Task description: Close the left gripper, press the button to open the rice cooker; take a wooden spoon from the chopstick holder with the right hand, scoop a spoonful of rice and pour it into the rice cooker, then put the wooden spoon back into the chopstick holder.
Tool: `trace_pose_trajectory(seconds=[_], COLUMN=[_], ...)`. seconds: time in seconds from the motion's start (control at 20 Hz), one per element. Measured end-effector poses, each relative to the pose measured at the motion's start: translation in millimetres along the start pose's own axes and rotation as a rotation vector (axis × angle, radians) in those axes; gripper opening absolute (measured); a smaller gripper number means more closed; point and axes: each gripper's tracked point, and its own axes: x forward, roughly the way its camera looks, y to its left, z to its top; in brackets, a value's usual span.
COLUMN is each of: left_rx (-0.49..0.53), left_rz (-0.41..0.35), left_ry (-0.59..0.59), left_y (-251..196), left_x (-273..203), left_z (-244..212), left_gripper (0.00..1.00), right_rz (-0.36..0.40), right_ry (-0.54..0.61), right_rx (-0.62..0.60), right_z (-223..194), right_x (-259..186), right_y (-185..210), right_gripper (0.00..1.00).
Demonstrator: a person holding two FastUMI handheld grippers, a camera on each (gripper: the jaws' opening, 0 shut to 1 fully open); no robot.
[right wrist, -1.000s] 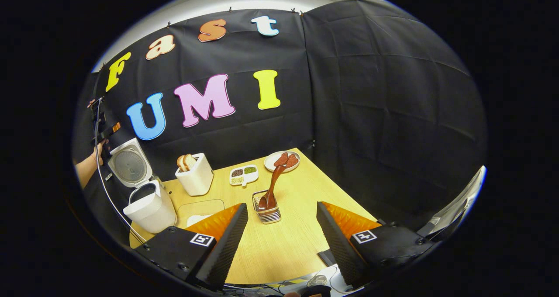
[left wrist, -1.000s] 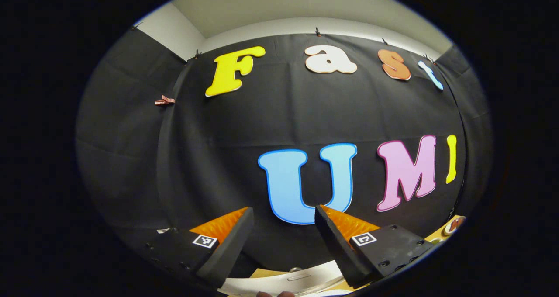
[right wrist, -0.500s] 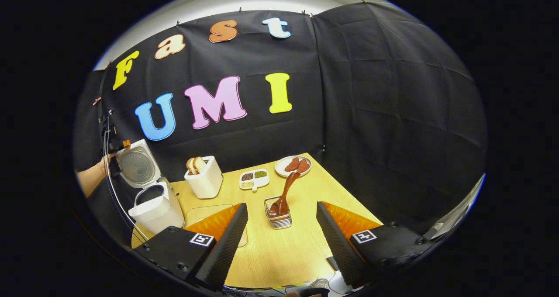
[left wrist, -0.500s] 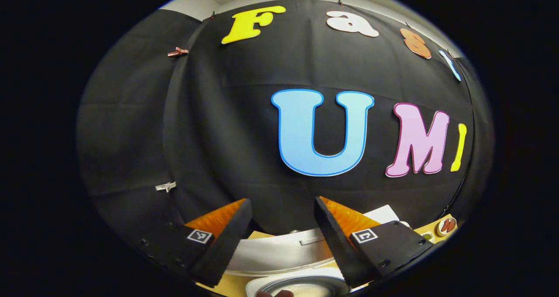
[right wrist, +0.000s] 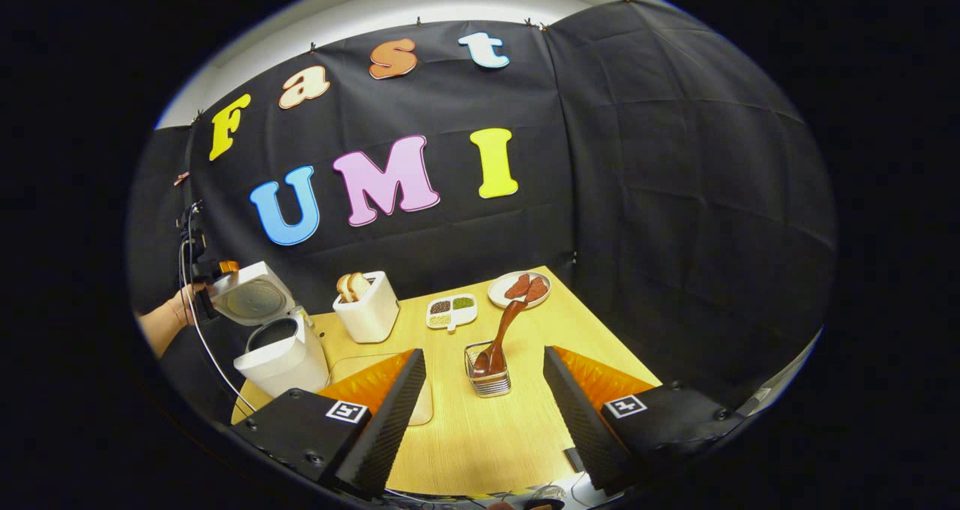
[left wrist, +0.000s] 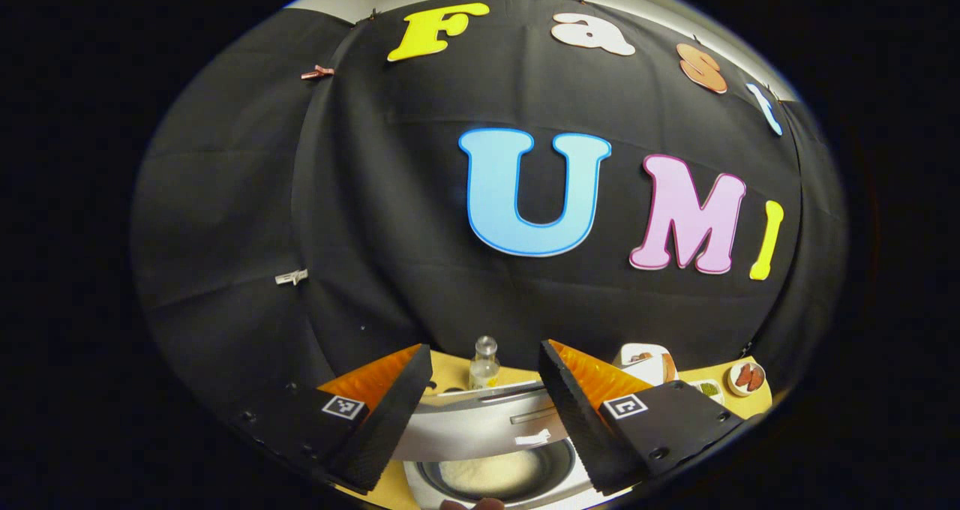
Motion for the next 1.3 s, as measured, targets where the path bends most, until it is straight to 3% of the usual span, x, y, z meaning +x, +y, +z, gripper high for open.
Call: trace_pose_trajectory(seconds=[0.2,0.6,1.3], left_rx=[-0.045,0.011,0.046], left_rz=[0.013,0.091,0.104], left_ry=[0.101,0.151,0.193], left_y=[-25,-32,-30], left_x=[-12,-29,-42], left_z=[-60,-123,-182], left_gripper=[0.96,0.98,1.00], right_rz=[0.028,0.040,0.081], right_ry=[-0.013,0.010,0.024], right_rx=[-0.024,-0.010,-0.038], right_z=[7,0,-8], right_x=[-2,-5,6], right_y=[-11,-31,-14], right_gripper=[0.98,0.98,0.99])
